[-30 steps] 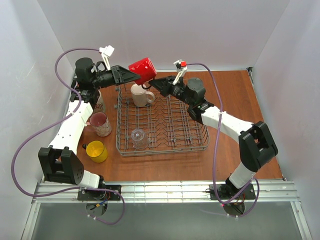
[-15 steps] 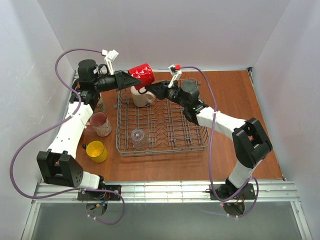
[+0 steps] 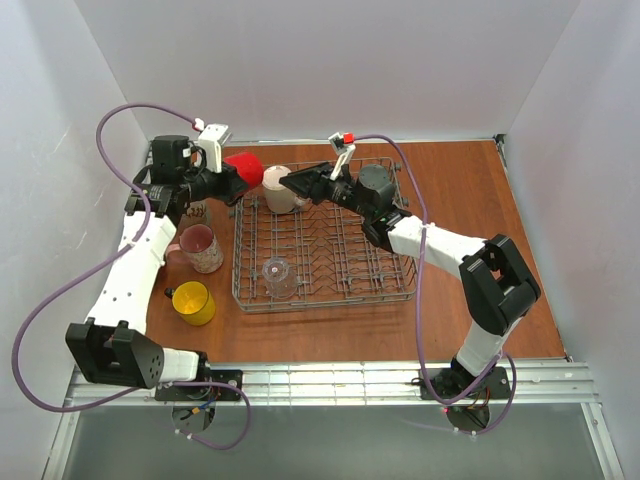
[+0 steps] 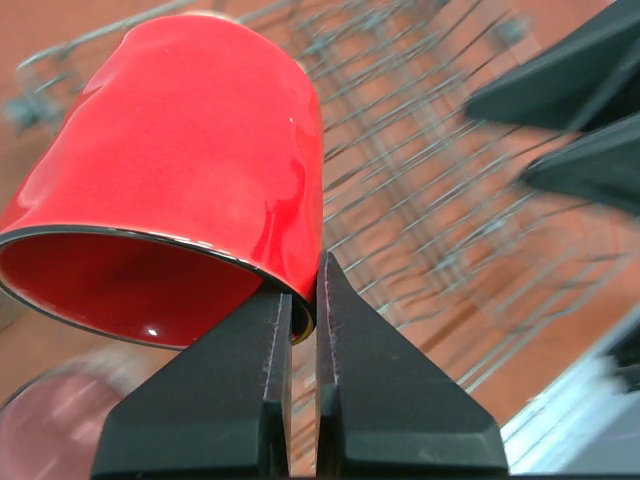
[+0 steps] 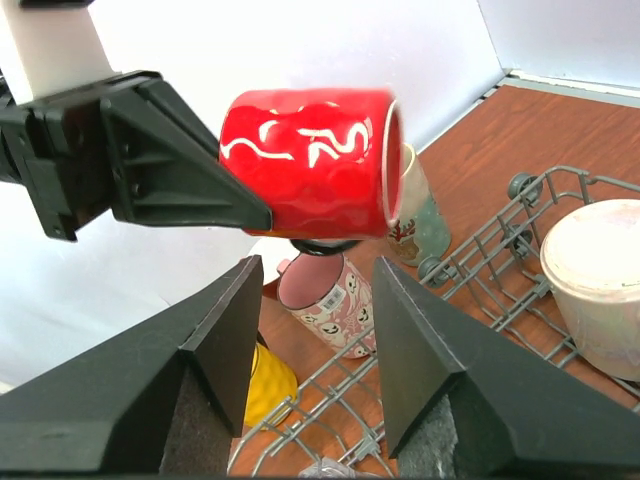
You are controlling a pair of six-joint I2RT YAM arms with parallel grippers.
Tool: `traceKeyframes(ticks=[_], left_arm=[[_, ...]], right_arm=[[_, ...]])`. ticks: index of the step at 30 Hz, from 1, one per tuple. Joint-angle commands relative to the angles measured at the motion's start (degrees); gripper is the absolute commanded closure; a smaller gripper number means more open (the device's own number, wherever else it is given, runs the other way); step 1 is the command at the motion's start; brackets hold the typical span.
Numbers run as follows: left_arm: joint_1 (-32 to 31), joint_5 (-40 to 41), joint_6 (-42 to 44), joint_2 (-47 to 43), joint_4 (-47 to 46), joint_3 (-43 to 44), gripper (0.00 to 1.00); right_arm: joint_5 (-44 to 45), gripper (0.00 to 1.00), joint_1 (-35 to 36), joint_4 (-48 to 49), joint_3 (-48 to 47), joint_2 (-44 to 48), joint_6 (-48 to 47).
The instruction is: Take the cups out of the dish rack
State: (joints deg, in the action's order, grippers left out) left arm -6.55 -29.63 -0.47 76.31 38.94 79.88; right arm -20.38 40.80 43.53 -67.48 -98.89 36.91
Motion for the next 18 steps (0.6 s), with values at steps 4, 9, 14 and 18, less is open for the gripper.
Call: traceKeyframes(ticks=[4, 9, 14, 18], left_arm=[[-0.1, 15.8, 20.2, -8.3, 11.3, 6.1, 1.00], [-0.1, 26.5, 31.7, -10.6, 23.4, 8.1, 1.00], [-0.1, 39.7, 36.0, -12.2, 34.6, 5.2, 1.00], [0.0, 46.9, 33.3, -11.0, 41.1, 3.7, 1.00]], right_arm=[[-1.1, 0.58, 0.1, 3.2, 1.4, 2.1, -3.1], [-1.2, 0.58, 0.4, 3.1, 2.8, 3.9, -5.7], [-0.7, 0.58, 0.8, 3.1, 4.4, 4.9, -7.2], [-1.0, 0.58, 1.1, 3.1, 4.6, 5.1, -7.5]])
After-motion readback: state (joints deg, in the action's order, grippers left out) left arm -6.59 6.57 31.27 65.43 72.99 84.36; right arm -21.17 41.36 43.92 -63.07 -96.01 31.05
